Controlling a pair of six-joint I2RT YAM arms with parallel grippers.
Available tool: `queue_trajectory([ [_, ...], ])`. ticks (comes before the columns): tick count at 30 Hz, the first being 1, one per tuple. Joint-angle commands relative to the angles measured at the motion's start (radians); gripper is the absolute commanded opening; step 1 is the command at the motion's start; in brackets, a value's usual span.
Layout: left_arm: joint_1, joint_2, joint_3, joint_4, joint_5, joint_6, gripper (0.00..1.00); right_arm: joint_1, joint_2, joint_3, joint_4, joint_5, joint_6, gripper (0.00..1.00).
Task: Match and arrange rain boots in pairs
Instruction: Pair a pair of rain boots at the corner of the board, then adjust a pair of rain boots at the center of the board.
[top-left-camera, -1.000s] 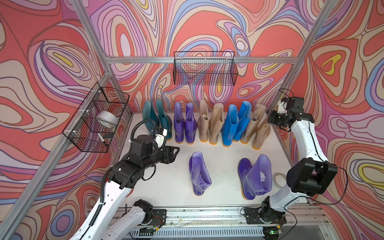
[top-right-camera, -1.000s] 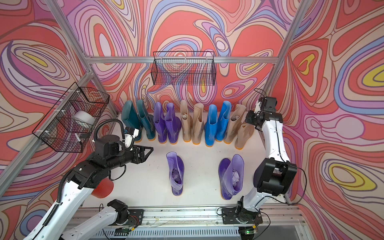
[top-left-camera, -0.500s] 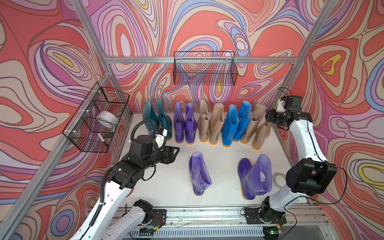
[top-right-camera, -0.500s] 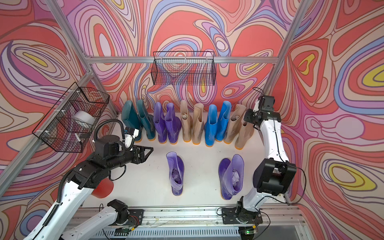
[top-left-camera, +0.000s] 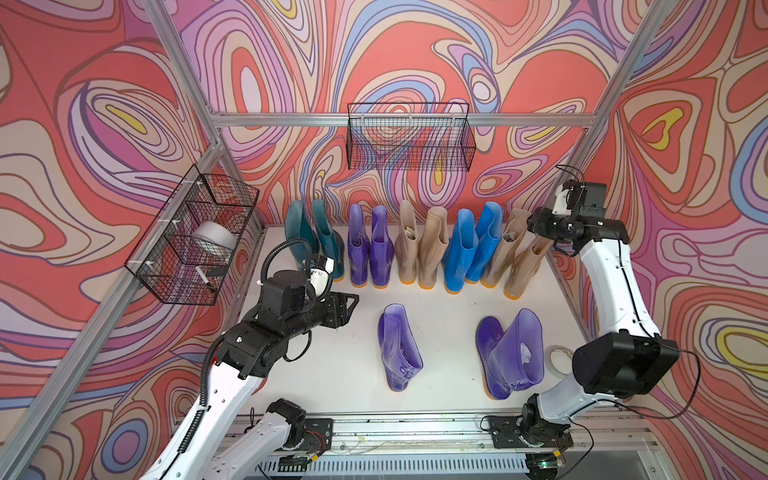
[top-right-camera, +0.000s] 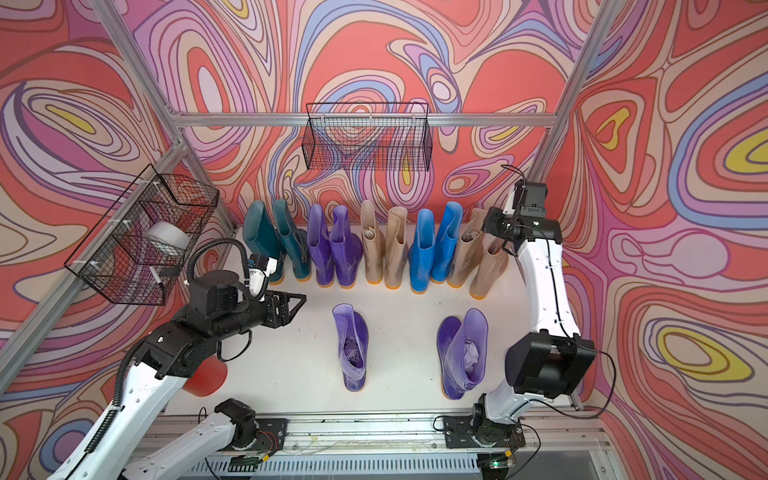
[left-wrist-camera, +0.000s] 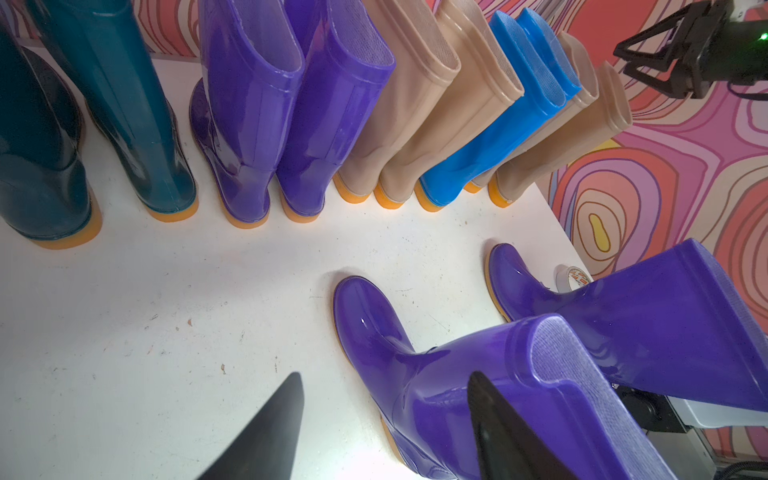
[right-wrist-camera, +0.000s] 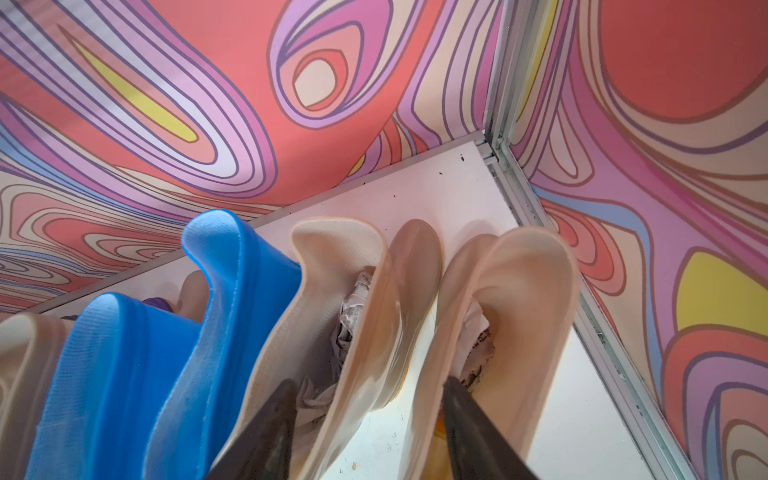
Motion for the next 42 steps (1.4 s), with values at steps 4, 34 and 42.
queue_trajectory([
  [4,-0.006,-0.016,-0.015,-0.005,-0.008,0.013,0.65,0.036,0.032,0.07,-0.059,0.082,0.029,0.6],
  [34,-0.005,-0.046,-0.051,-0.034,-0.04,0.055,0.65,0.077,0.238,0.112,-0.074,0.266,0.146,0.41],
  [42,-0.005,-0.069,-0.039,-0.056,-0.059,0.047,0.65,0.077,0.23,0.107,-0.031,0.264,0.067,0.14],
])
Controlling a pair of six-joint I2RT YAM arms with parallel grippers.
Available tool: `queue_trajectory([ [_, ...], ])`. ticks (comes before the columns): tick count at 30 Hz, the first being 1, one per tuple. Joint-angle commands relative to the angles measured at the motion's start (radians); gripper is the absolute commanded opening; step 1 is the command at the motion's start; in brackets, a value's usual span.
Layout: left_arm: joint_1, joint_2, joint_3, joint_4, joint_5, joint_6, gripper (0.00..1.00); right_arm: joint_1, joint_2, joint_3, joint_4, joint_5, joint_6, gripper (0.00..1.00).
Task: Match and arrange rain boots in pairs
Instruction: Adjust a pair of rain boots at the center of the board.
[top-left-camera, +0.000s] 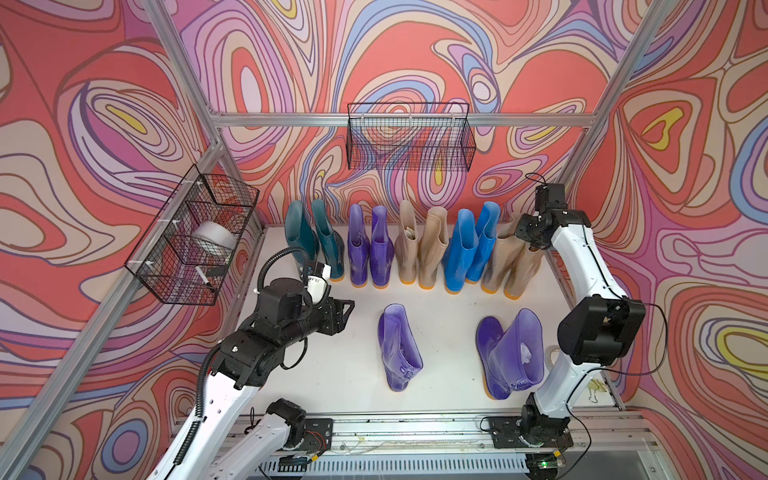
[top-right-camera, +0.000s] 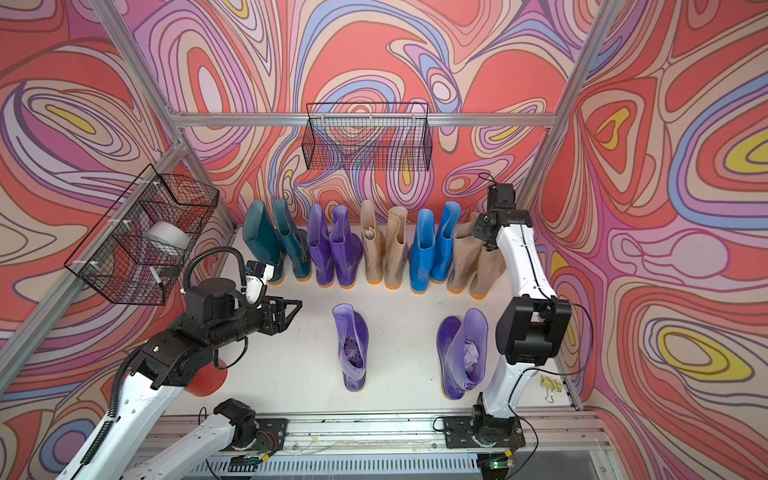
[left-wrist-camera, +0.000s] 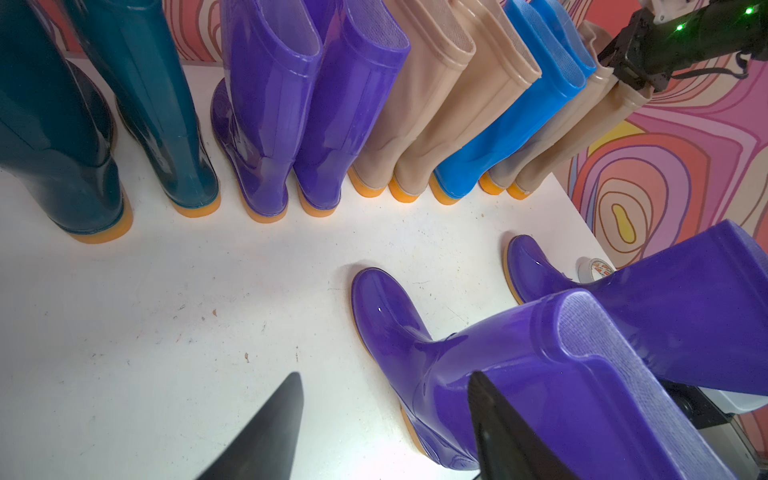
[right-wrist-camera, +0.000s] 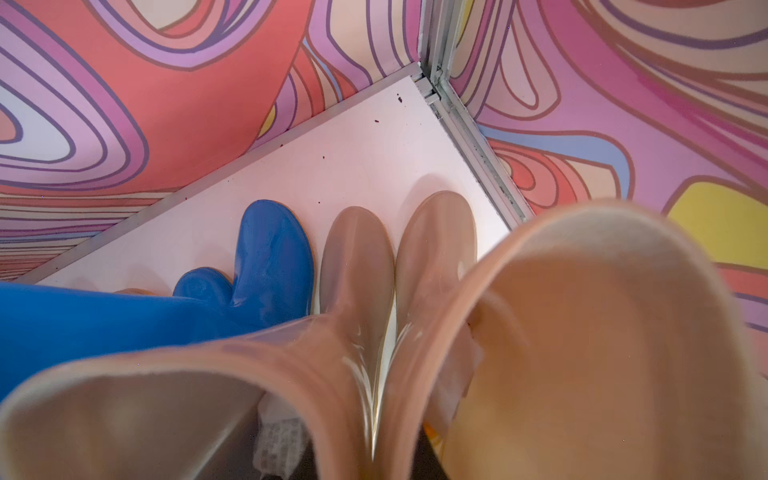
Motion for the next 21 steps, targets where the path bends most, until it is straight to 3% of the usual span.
queue_trajectory([
  [1,-0.005,-0.012,0.004,-0.037,-0.019,0.003,0.65,0.005,-0.013,0.014,0.049,0.001,-0.052,0.13],
  [21,-0.005,-0.013,0.004,-0.032,-0.018,-0.015,0.65,-0.001,-0.071,-0.049,0.207,-0.127,-0.347,0.11],
])
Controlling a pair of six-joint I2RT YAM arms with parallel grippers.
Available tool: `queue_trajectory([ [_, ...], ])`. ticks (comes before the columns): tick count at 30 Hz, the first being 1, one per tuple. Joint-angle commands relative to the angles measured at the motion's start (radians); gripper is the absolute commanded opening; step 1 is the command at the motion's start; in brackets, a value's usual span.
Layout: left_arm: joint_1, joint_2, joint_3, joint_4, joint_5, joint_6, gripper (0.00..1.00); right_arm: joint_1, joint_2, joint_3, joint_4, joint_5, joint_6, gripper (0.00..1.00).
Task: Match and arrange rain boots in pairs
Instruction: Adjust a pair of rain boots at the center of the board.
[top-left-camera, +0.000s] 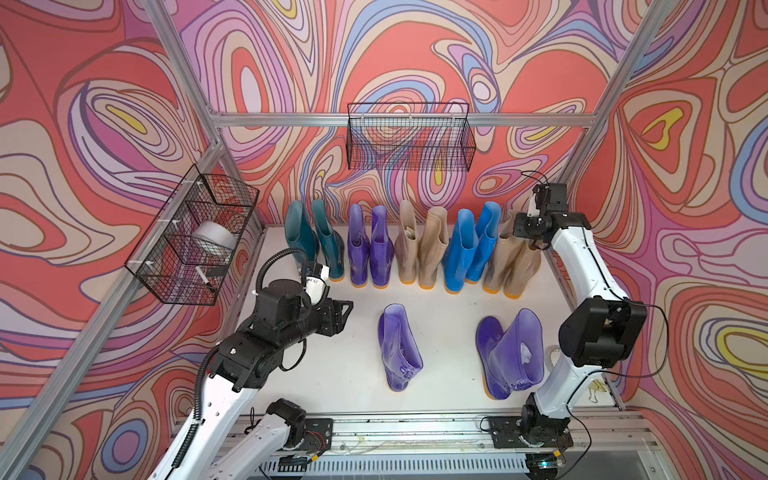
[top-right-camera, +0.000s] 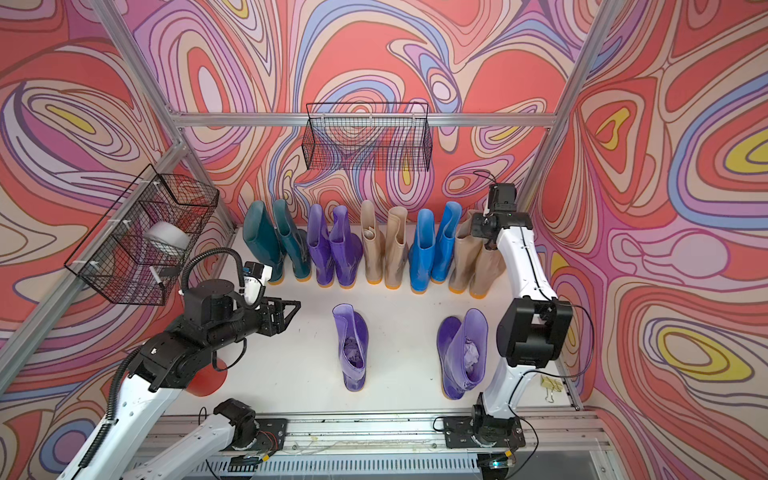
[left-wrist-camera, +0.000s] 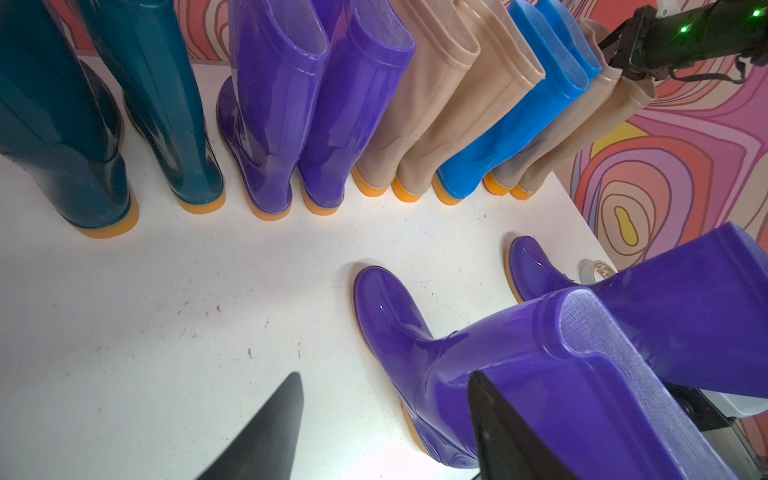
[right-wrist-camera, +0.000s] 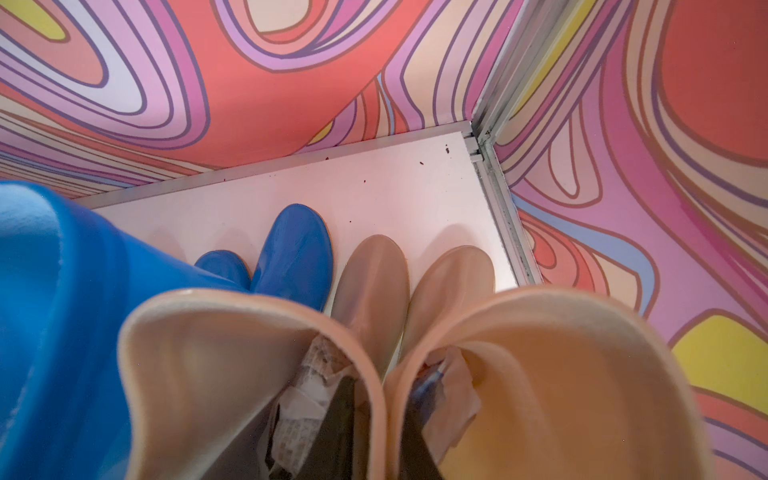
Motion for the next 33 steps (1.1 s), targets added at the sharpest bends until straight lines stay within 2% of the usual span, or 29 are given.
queue_trajectory([
  [1,-0.006,-0.006,0.004,-0.023,-0.011,-0.007,0.65,-0.003,-0.081,-0.006,0.084,-0.041,-0.086,0.11],
  [6,-0.005,-0.001,0.0,-0.02,-0.012,-0.007,0.65,-0.043,-0.13,-0.063,0.134,-0.142,-0.147,0.12],
  [13,-0.006,0.007,-0.004,-0.009,-0.007,-0.007,0.65,-0.069,-0.122,-0.058,0.083,-0.121,-0.232,0.15],
  [18,-0.005,0.026,-0.003,0.005,0.006,-0.013,0.65,-0.091,-0.148,-0.088,0.114,-0.13,-0.237,0.17],
  [24,-0.005,0.037,0.0,0.016,0.015,-0.016,0.64,-0.098,-0.131,-0.073,0.087,-0.087,-0.233,0.25],
  [33,-0.005,0.037,0.015,0.004,0.004,-0.013,0.65,-0.099,-0.134,-0.083,0.077,-0.106,-0.182,0.41],
])
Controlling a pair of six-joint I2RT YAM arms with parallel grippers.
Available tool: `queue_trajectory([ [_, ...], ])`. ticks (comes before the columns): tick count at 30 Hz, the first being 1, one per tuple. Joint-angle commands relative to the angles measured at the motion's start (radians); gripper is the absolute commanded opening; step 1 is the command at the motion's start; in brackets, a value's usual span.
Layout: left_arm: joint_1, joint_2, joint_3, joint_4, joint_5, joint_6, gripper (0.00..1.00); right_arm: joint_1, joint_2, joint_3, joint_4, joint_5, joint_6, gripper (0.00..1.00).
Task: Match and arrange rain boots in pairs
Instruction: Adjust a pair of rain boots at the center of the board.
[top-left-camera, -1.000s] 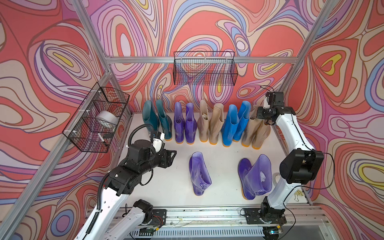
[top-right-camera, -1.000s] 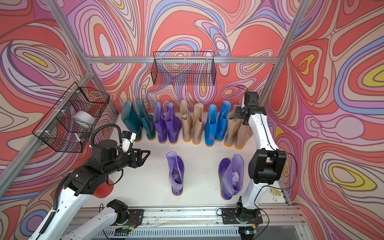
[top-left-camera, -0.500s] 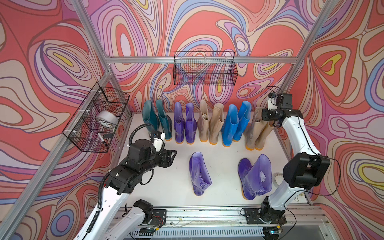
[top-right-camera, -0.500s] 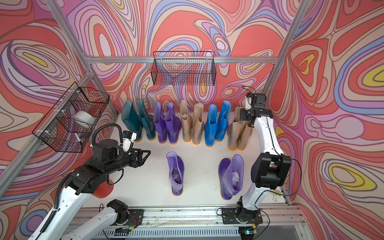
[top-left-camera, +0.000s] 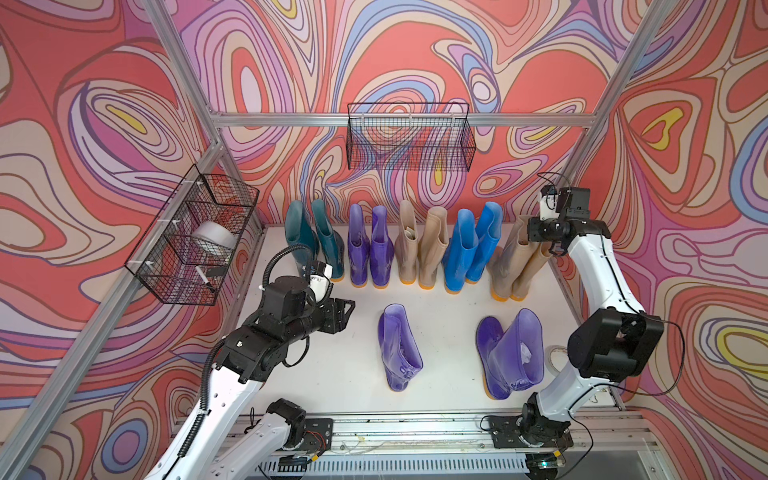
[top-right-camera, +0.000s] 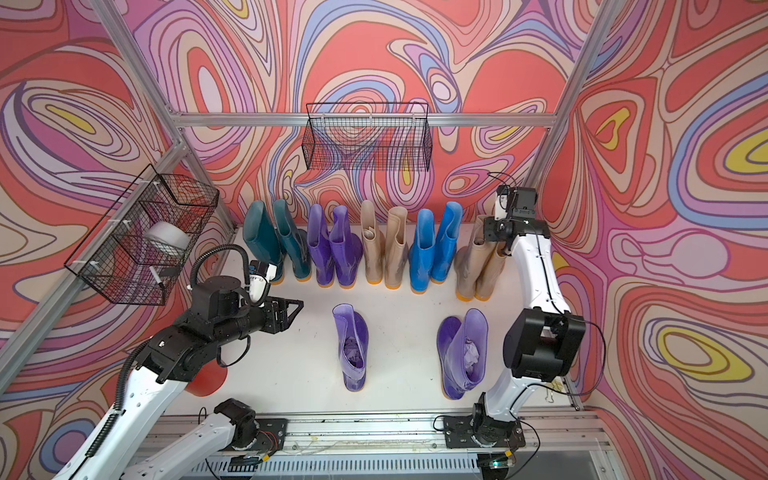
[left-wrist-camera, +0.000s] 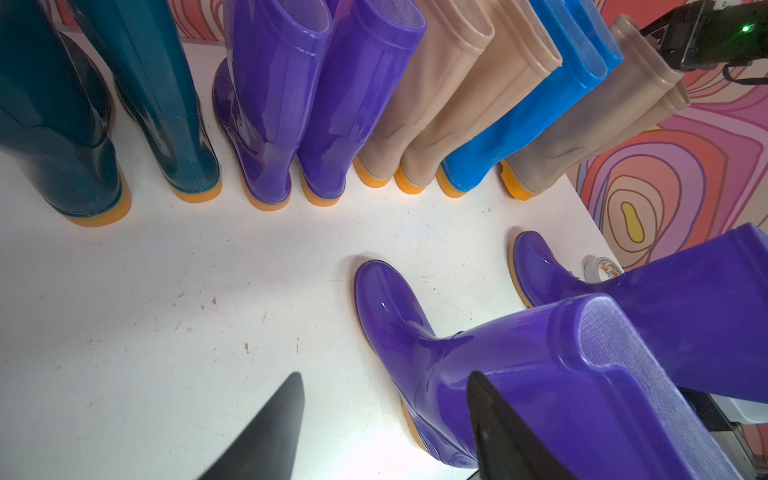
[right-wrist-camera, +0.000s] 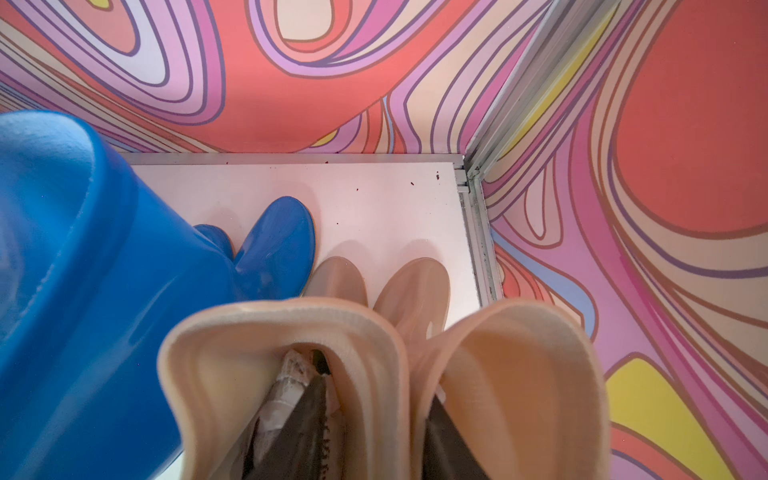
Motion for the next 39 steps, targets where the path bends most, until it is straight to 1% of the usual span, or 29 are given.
queue_trajectory([
  [1,-0.006,-0.001,0.016,0.002,-0.002,-0.002,0.65,-0.003,-0.039,0.007,0.029,-0.001,0.028,0.43],
  [9,-0.006,-0.006,0.021,-0.009,-0.011,0.001,0.65,-0.003,-0.051,0.031,0.004,-0.001,0.092,0.56],
  [13,-0.005,-0.008,0.026,-0.016,-0.021,0.006,0.65,-0.003,-0.055,0.063,-0.018,0.0,0.114,0.6],
  [16,-0.005,-0.01,0.024,-0.014,-0.019,0.007,0.66,-0.003,-0.063,0.074,-0.021,-0.012,0.119,0.61],
  [22,-0.005,-0.013,0.021,-0.014,-0.021,0.007,0.65,-0.004,-0.087,0.102,-0.047,-0.027,0.13,0.62],
  [28,-0.006,-0.013,0.047,-0.038,-0.057,0.025,0.66,0.005,-0.166,0.136,-0.124,-0.143,0.181,0.64],
  [30,-0.005,-0.01,0.061,-0.054,-0.082,0.03,0.66,0.035,-0.205,0.144,-0.181,-0.156,0.219,0.66],
  [32,-0.005,-0.011,0.069,-0.063,-0.098,0.032,0.66,0.073,-0.23,0.153,-0.257,-0.179,0.251,0.67],
  [34,-0.005,-0.017,0.066,-0.063,-0.102,0.031,0.66,0.152,-0.261,0.149,-0.328,-0.151,0.284,0.66],
  [37,-0.006,-0.026,0.059,-0.065,-0.099,0.024,0.66,0.323,-0.307,0.141,-0.404,-0.098,0.353,0.67],
  [39,-0.004,-0.038,0.053,-0.068,-0.097,0.023,0.66,0.445,-0.332,0.142,-0.447,-0.068,0.423,0.67],
])
